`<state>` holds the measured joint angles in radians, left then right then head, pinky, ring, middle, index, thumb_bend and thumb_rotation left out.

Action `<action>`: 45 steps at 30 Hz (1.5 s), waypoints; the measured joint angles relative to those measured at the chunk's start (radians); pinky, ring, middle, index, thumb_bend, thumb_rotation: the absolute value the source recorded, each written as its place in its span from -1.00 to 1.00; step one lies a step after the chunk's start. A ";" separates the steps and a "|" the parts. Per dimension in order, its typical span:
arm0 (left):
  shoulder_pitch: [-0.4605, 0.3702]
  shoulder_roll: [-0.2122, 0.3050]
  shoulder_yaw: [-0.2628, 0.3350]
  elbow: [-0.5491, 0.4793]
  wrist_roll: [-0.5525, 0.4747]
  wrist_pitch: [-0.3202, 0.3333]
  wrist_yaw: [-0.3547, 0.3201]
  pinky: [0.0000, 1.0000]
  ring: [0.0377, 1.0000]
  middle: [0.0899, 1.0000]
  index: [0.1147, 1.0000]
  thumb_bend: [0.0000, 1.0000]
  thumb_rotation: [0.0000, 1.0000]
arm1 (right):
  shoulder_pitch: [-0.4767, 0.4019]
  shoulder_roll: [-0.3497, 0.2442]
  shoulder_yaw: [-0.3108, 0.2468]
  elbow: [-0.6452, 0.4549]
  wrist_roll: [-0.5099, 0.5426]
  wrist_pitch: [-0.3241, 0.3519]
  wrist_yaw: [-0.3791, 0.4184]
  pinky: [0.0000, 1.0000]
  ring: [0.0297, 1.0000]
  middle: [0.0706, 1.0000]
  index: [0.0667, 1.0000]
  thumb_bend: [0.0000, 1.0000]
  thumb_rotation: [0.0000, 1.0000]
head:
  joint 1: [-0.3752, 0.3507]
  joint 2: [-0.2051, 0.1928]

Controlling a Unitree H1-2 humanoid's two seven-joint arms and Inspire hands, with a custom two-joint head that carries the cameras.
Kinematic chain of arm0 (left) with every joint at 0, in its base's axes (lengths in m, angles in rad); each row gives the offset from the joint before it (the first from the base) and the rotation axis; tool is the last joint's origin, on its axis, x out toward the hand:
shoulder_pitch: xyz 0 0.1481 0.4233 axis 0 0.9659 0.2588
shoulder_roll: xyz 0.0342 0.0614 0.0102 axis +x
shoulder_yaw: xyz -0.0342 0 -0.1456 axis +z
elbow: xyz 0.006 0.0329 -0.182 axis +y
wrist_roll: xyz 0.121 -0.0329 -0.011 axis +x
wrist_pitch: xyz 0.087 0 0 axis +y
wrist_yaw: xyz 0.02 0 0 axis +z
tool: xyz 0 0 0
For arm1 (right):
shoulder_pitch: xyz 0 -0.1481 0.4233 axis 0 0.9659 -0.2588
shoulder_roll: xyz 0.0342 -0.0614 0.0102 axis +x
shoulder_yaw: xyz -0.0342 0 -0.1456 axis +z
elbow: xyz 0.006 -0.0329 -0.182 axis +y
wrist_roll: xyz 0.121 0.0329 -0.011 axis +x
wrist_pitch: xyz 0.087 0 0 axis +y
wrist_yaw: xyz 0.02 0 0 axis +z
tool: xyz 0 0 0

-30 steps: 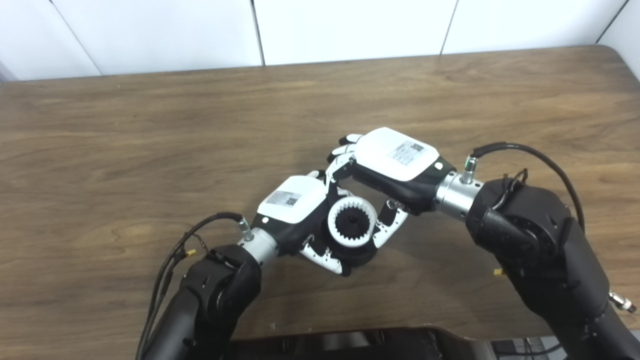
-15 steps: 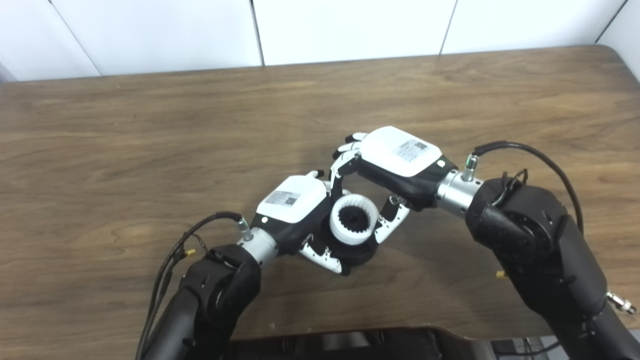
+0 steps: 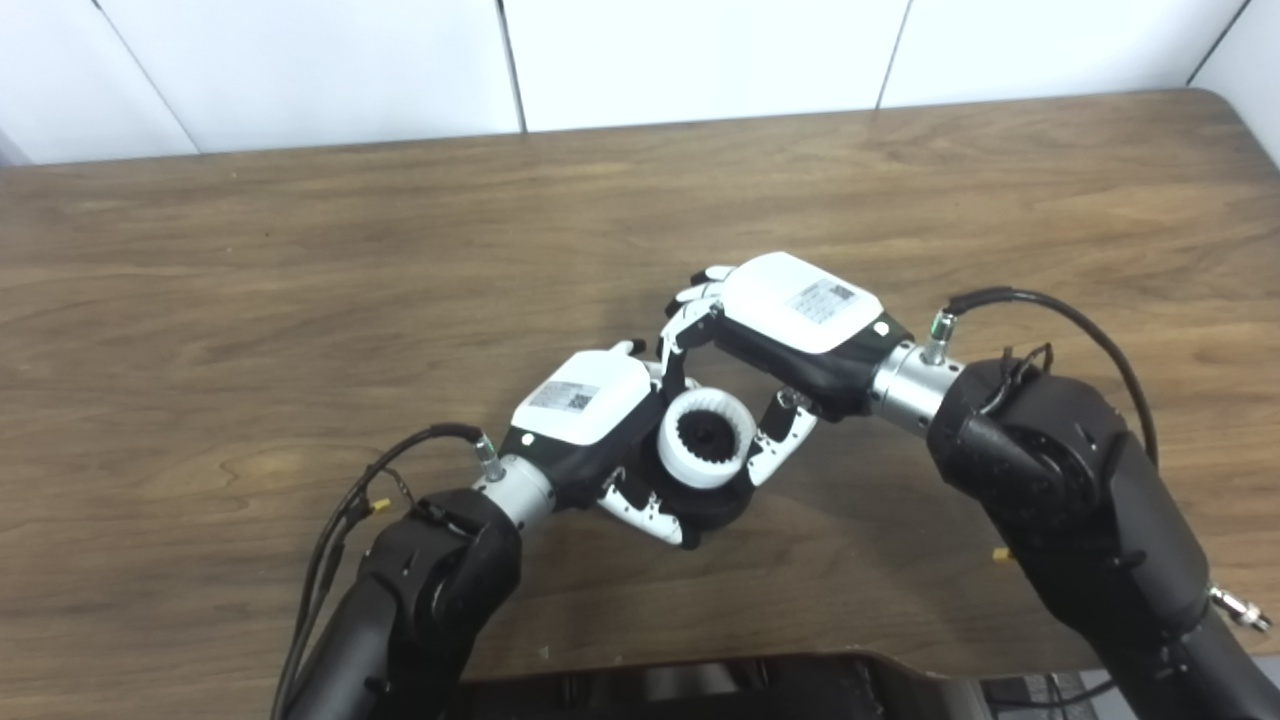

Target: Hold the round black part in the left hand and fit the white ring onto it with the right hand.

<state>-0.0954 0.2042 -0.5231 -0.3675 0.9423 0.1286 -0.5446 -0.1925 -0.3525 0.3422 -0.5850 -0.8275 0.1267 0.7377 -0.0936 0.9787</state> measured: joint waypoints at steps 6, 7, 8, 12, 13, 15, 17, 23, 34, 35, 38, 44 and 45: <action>-0.002 -0.002 -0.003 -0.002 0.019 0.010 -0.004 0.91 0.70 0.54 0.22 0.86 -0.27 | 0.000 0.000 0.000 0.001 -0.001 0.000 0.000 0.85 0.69 0.41 -0.11 0.05 -0.73 | 0.005 0.000; -0.002 -0.002 -0.003 -0.003 0.030 0.014 -0.005 0.91 0.71 0.55 0.25 0.87 -0.26 | 0.000 0.000 0.000 0.001 -0.001 0.000 0.000 0.85 0.69 0.41 -0.11 0.05 -0.73 | 0.005 0.000; -0.003 -0.004 -0.003 -0.005 0.038 0.017 -0.006 0.91 0.71 0.55 0.27 0.90 -0.25 | 0.000 0.000 0.000 0.001 -0.001 0.001 0.001 0.85 0.69 0.41 -0.11 0.05 -0.73 | 0.006 0.000; -0.008 -0.005 0.000 -0.013 0.050 0.030 -0.031 0.92 0.74 0.58 0.32 0.92 -0.20 | 0.000 0.000 0.000 0.006 -0.005 0.002 0.002 0.84 0.69 0.41 -0.11 0.05 -0.73 | 0.008 0.000; -0.012 -0.005 0.003 -0.015 0.050 0.036 -0.042 0.90 0.74 0.58 0.33 0.95 -0.19 | 0.000 0.000 0.000 0.006 -0.006 0.003 0.003 0.85 0.69 0.41 -0.11 0.05 -0.73 | 0.008 0.000; -0.015 -0.004 0.008 -0.015 0.048 0.039 -0.052 0.89 0.74 0.59 0.35 0.97 -0.16 | 0.000 0.000 0.000 0.009 -0.006 0.004 0.003 0.85 0.69 0.41 -0.11 0.05 -0.73 | 0.009 0.002; -0.018 -0.004 0.014 -0.017 0.044 0.043 -0.062 0.92 0.77 0.64 0.47 1.00 -0.11 | 0.000 0.001 0.000 0.012 -0.006 0.005 0.004 0.85 0.69 0.41 -0.11 0.05 -0.73 | 0.012 0.002; -0.042 -0.003 0.039 -0.033 0.027 0.071 -0.158 0.90 0.76 0.70 0.67 1.00 -0.05 | -0.001 0.001 0.001 0.028 -0.011 0.007 0.007 0.83 0.68 0.41 -0.11 0.05 -0.73 | 0.017 0.000; -0.062 0.000 0.083 -0.035 0.009 0.093 -0.209 0.80 0.76 0.73 0.75 1.00 0.00 | -0.001 0.002 0.002 0.034 -0.020 0.021 -0.001 0.87 0.71 0.41 -0.09 0.05 -0.70 | 0.020 -0.005; -0.061 0.001 0.083 -0.035 0.009 0.093 -0.209 0.80 0.76 0.73 0.75 1.00 0.01 | -0.001 0.002 0.003 0.034 -0.021 0.023 -0.001 0.86 0.71 0.41 0.03 0.59 -0.62 | 0.020 -0.005; -0.061 0.003 0.084 -0.037 0.009 0.095 -0.217 0.86 0.82 0.78 0.75 1.00 -0.01 | -0.001 0.001 0.004 0.039 -0.035 0.030 0.008 0.86 0.72 0.43 0.12 0.96 -0.50 | 0.021 -0.008; -0.060 0.003 0.086 -0.050 0.009 0.118 -0.245 0.92 0.86 0.81 0.76 1.00 -0.01 | 0.008 -0.001 0.003 0.058 -0.041 0.051 0.022 0.87 0.74 0.45 0.16 1.00 -0.37 | 0.021 -0.011; -0.060 0.003 0.086 -0.052 0.009 0.125 -0.249 0.93 0.86 0.82 0.76 1.00 -0.01 | 0.009 -0.001 0.003 0.059 -0.040 0.055 0.023 0.87 0.75 0.46 0.17 1.00 -0.36 | 0.021 -0.011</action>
<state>-0.1557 0.2068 -0.4371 -0.4197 0.9517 0.2537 -0.7933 -0.1839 -0.3538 0.3449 -0.5263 -0.8677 0.1814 0.7608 -0.0721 0.9679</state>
